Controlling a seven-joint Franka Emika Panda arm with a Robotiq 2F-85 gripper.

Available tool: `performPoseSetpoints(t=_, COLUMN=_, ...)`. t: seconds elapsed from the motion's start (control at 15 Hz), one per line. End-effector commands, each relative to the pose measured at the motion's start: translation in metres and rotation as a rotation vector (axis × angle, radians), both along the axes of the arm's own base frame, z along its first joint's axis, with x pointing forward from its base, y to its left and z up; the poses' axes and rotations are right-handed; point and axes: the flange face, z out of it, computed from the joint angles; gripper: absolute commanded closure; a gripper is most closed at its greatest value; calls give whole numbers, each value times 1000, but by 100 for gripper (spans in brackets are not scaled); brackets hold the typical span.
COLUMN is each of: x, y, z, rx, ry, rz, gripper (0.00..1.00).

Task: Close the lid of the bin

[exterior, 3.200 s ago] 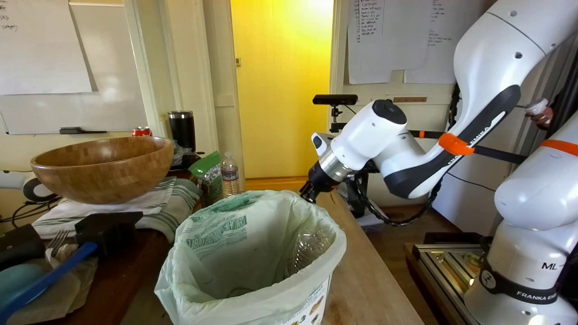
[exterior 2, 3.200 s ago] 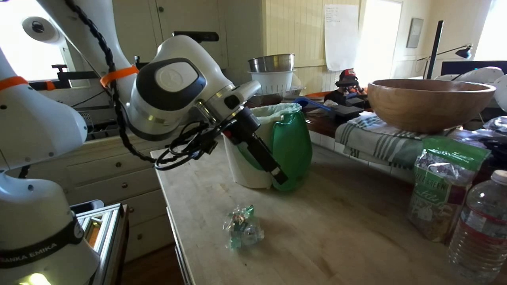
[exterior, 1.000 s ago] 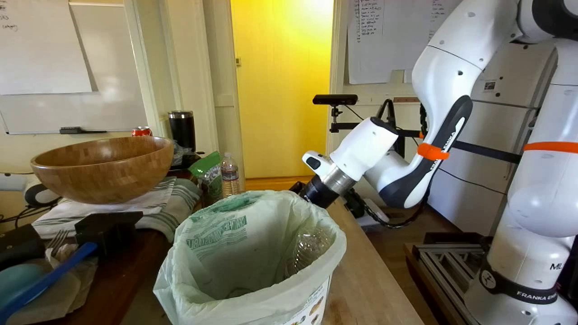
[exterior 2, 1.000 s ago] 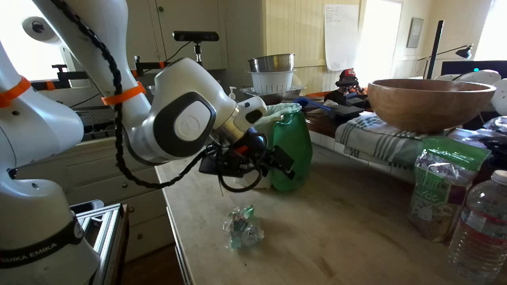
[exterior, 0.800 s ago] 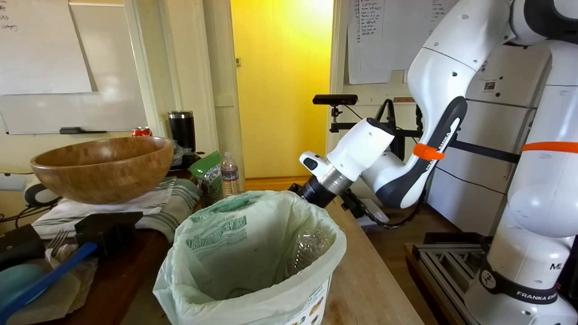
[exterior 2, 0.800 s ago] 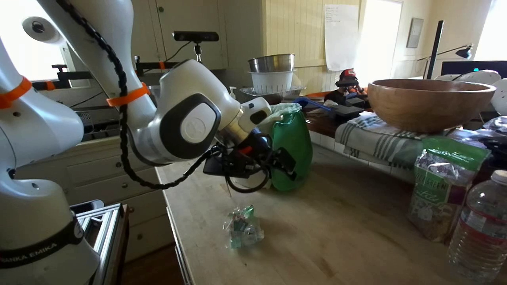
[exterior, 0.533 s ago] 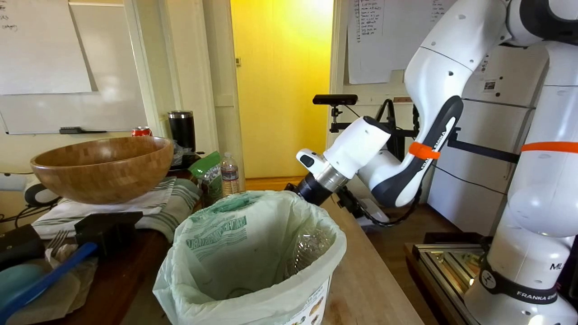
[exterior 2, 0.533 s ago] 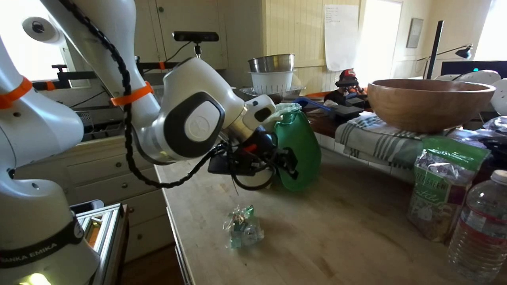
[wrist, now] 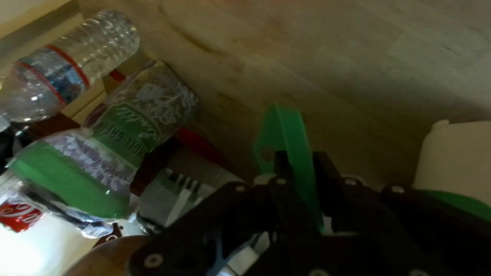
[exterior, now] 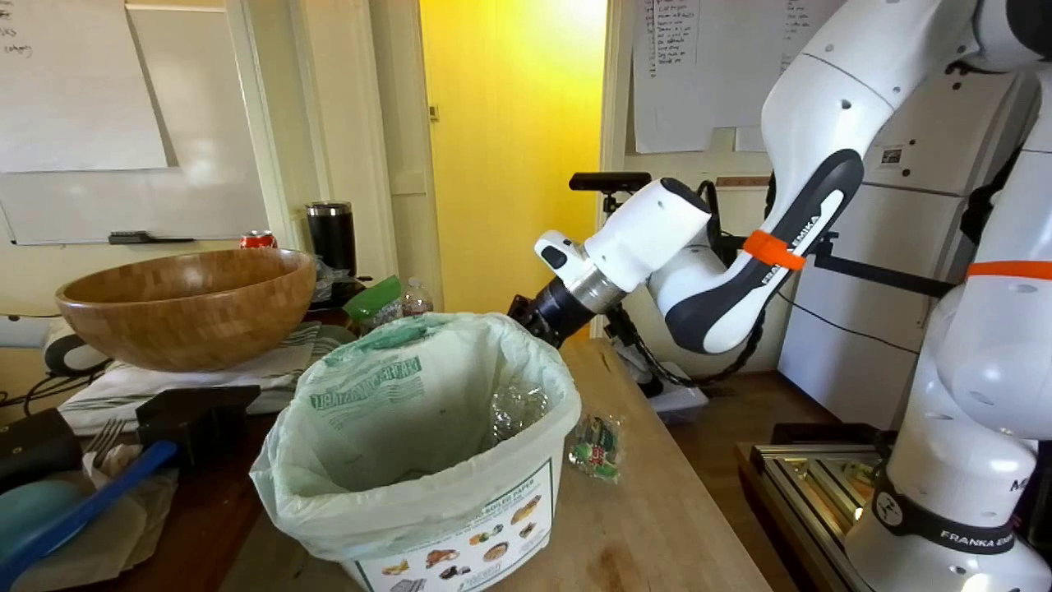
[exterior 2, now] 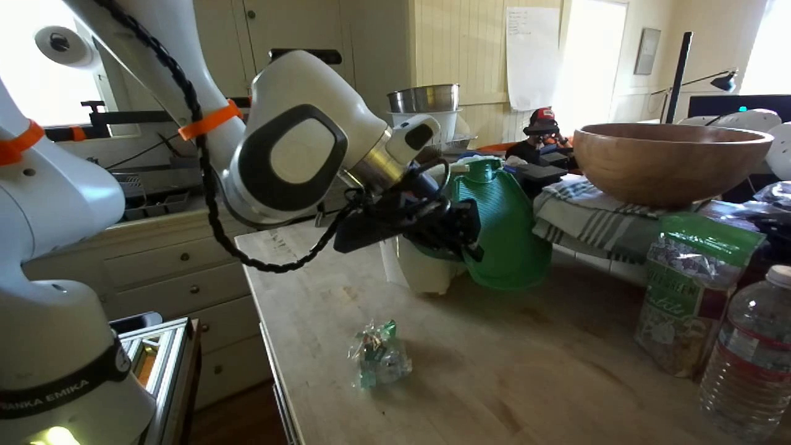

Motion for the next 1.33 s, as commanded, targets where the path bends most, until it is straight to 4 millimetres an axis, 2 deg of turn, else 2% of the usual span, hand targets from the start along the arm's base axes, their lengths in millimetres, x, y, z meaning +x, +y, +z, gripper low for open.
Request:
performPoseSetpoints(t=0.0, x=-16, y=1, z=41, rx=-150, ry=-5, rz=-18, gripper=95)
performPoseSetpoints(t=0.2, x=-19, y=13, z=41, rx=-214, ry=22, rz=-24, gripper=97)
performPoseSetpoints(t=0.53, x=-17, y=31, z=0, rx=-184, ry=111, rz=-68, gripper=97)
performPoseSetpoints(t=0.8, x=-14, y=36, z=-19, rx=-137, ry=135, rz=-101, gripper=97)
performPoseSetpoints(t=1.27, x=-13, y=45, z=-34, rx=-207, ry=179, rz=-119, gripper=97)
